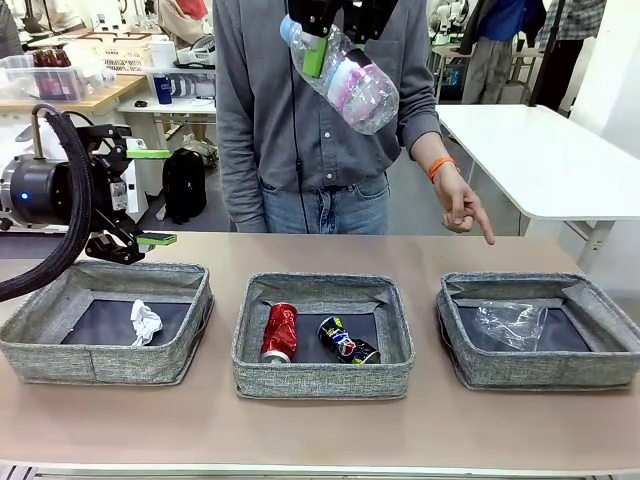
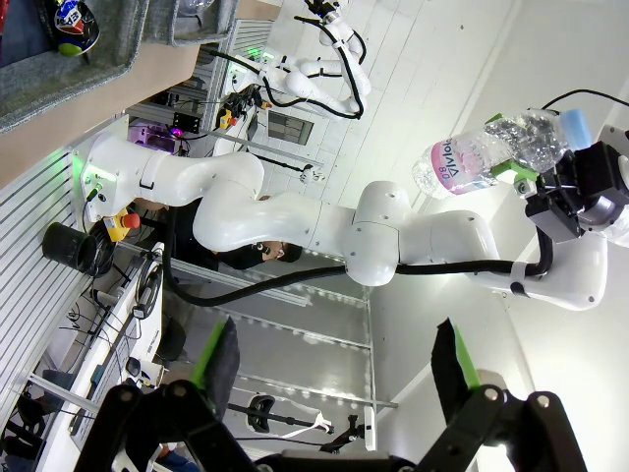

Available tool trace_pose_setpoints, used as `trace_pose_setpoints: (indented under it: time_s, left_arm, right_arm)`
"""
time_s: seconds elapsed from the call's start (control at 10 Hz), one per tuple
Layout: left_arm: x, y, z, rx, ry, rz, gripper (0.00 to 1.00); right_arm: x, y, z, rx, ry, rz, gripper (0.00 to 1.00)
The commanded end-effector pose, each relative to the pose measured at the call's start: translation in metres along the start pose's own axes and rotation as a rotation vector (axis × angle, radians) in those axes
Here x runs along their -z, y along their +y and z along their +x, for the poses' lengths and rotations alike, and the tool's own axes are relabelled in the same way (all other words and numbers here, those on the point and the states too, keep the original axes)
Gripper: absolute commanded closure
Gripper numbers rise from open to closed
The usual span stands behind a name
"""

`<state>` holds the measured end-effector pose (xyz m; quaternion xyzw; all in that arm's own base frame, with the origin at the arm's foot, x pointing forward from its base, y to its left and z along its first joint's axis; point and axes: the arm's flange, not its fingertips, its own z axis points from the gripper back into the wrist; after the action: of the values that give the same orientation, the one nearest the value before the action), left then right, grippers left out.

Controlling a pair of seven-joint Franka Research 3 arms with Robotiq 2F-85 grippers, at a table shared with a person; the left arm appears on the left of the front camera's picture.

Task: Sort the waste into the appropriate baskets.
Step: Place the picked waste into the Fabric basket indicated by the person.

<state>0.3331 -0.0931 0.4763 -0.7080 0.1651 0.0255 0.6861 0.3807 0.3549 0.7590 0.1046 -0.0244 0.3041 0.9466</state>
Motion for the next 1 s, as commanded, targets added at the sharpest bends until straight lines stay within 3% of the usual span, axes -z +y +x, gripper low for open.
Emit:
trace_pose_setpoints:
  time_s: [0.0,0.1,0.2,0.4,0.9]
  left_arm:
    - [0.001,-0.004,-0.002,-0.012,-0.009,-0.004,0.0]
    - [0.001,-0.004,-0.002,-0.012,-0.009,-0.004,0.0]
    - [0.001,-0.004,-0.002,-0.012,-0.009,-0.004,0.0]
    - [0.001,-0.004,-0.002,-0.012,-0.009,-0.004,0.0]
    - [0.001,-0.004,-0.002,-0.012,-0.009,-0.004,0.0]
  right_arm:
    - [0.002,-0.008,-0.009,-0.047,0.054,-0.01,0.58]
    - [0.008,-0.086,-0.063,-0.007,0.007,-0.046,0.58]
    - [0.009,-0.09,-0.066,0.004,0.008,-0.057,0.58]
    - [0.038,-0.143,-0.104,0.035,0.037,-0.077,0.58]
    - [0.141,-0.255,-0.204,0.188,-0.061,-0.08,0.58]
